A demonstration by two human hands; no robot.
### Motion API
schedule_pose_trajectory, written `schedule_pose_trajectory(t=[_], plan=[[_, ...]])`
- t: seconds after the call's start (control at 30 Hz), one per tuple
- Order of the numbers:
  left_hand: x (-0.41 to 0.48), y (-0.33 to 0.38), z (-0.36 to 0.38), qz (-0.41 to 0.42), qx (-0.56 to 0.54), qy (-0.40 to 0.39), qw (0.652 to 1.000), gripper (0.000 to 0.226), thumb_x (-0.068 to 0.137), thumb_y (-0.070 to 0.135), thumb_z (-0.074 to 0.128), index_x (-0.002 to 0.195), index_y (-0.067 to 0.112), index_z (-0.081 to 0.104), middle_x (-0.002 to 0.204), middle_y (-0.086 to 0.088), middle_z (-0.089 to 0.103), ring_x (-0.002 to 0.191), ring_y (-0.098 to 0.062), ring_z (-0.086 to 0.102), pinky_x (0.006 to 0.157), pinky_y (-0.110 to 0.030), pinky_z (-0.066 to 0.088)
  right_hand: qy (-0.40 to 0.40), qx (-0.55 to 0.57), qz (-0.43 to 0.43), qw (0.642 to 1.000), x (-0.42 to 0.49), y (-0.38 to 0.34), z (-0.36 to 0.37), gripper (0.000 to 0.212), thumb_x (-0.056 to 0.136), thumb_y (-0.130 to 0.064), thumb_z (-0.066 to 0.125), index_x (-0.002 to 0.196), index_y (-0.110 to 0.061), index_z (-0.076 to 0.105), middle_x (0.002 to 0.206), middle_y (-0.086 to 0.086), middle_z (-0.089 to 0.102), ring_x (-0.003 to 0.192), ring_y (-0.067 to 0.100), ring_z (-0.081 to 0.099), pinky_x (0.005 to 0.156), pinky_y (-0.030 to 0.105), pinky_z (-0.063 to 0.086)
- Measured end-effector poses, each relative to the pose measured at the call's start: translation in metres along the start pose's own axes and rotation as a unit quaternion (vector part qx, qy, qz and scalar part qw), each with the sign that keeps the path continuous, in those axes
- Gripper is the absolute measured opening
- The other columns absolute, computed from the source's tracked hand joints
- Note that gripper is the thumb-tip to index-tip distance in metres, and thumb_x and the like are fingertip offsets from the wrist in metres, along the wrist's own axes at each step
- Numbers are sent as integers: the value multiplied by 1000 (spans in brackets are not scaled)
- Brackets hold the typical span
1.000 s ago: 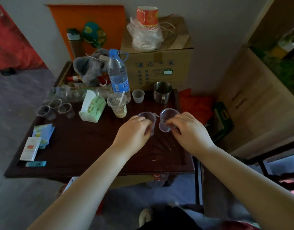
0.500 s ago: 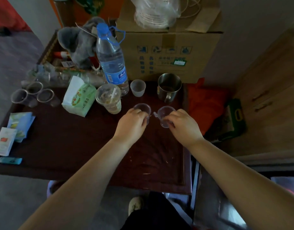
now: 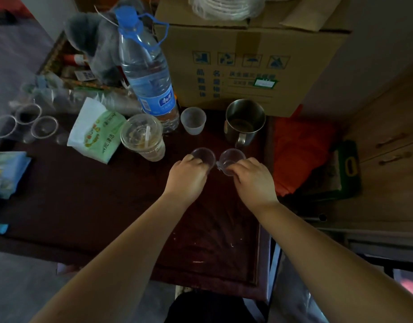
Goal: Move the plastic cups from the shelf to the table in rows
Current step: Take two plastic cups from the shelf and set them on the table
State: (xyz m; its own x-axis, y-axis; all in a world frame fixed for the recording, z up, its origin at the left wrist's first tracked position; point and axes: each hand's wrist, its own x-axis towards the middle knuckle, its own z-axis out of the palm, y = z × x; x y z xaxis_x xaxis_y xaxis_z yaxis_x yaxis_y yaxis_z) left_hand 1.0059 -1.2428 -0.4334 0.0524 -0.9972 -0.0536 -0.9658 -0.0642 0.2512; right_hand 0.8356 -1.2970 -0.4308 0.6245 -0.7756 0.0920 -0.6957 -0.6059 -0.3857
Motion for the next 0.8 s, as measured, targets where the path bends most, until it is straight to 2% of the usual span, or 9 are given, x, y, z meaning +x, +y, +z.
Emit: schedule_pose_trajectory(t=[0.2,0.4,0.63,0.8], plan=[[4,0,9,4,3,-10,1000,23,91,24,48,106,17,64,102,1,66,103,-20,48,73,-32,41,8,17,20,1000,-1,4,6,23,78,2,60,97,-9,68,88,8,69,86,31,58,69,45,49],[2,0,13,-12,-42,-19,999,26,88,22,54,110,12,63,108,-5,65,110,-24,47,78,-37,47,18,27,23,999,-4,4,12,24,80,1,58,100,-9,67,91,8,68,90,30,57,72,45,49],[-4,0,8,-16,-60,4,998,41,82,22,62,121,12,56,113,-7,62,111,-26,46,76,-38,47,34,38,13,999,-9,0,11,30,79,3,57,107,-6,65,99,8,67,96,29,56,76,40,50],[-8,2,-1,0,-51,14,999,47,83,24,61,127,11,51,118,-7,60,114,-26,45,81,-39,47,24,32,12,999,-13,-6,13,26,81,2,56,104,-7,66,98,7,68,98,29,56,75,43,50]])
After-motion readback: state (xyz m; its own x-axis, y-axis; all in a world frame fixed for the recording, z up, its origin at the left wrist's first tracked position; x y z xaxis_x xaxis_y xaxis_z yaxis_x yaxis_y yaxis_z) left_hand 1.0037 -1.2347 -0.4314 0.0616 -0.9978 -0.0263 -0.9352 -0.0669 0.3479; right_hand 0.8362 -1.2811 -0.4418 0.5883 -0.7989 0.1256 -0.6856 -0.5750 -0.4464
